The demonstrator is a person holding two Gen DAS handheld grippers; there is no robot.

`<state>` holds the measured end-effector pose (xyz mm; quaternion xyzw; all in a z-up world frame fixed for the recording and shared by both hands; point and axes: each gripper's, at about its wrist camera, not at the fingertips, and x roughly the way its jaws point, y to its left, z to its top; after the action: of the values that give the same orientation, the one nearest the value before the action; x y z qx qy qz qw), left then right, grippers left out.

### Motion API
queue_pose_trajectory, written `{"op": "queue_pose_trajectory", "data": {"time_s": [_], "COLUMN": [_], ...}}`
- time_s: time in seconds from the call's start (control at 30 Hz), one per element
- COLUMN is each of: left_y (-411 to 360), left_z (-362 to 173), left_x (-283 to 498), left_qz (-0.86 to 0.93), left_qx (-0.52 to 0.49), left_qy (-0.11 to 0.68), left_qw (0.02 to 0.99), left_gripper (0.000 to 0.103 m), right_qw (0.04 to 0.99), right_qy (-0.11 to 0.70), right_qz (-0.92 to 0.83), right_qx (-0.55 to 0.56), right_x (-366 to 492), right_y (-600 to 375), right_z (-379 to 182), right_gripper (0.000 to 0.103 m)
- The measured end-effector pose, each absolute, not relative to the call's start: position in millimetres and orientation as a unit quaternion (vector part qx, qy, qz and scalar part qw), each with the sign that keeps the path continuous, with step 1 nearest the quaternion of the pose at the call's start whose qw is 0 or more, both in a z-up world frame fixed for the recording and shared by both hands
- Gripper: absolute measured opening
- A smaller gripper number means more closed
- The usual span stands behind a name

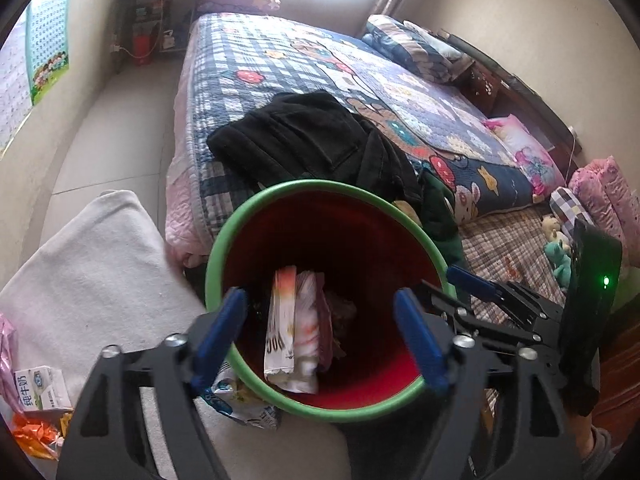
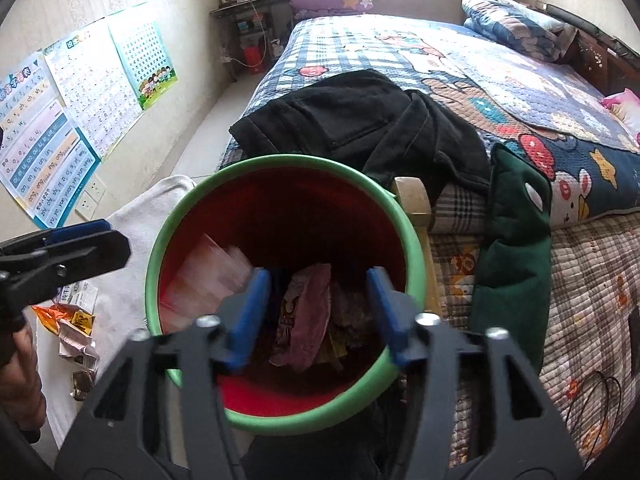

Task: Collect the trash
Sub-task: 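Open both tools to drop the wrapper and snack bag into the bucket, then move both tools back over the table toward the remaining wrappers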

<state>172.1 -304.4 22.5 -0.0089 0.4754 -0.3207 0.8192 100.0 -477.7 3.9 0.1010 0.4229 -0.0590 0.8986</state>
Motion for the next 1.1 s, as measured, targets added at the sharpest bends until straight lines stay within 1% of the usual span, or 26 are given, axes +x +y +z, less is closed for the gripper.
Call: {"op": "queue_pose_trajectory", "data": {"time_s": [0.03, 0.07, 0.13, 0.17, 0.2, 0.23, 0.6, 1.1], "left_y": [-302, -300, -293, -288, -284, -278, -198, -42], "left_z": [23, 25, 28, 30, 31, 33, 40, 40], "left_x": [172, 172, 171, 170, 169, 168, 153, 123], "left_qz": [-0.318, -0.314, -0.304, -0.299, -0.293, -0.284, -0.21, -0.103], "left_qx": [-0.011, -0.012, -0.014, -0.015, -0.016, -0.018, -0.03, -0.062], "left_qy": [0.475, 0.473, 0.469, 0.466, 0.464, 0.46, 0.453, 0.45], "left_qw": [0.821, 0.823, 0.829, 0.833, 0.836, 0.841, 0.866, 0.885], "left_gripper": [0.082, 0.084, 0.089, 0.091, 0.095, 0.095, 0.095, 0.095], "right_qw": [0.899, 0.9, 0.902, 0.903, 0.905, 0.906, 0.912, 0.911], "right_qy": [0.422, 0.42, 0.416, 0.413, 0.411, 0.409, 0.404, 0.408], "right_qz": [-0.06, -0.061, -0.063, -0.064, -0.066, -0.068, -0.042, 0.059], "right_qx": [0.1, 0.098, 0.096, 0.095, 0.09, 0.087, 0.054, 0.004], "right_x": [99, 98, 96, 95, 94, 93, 88, 91], "right_y": [-477, -475, -473, -471, -468, -467, -418, -301], "right_z": [5, 6, 10, 11, 13, 15, 32, 39], "right_gripper": [0.062, 0.068, 0.084, 0.087, 0.092, 0.098, 0.098, 0.098]}}
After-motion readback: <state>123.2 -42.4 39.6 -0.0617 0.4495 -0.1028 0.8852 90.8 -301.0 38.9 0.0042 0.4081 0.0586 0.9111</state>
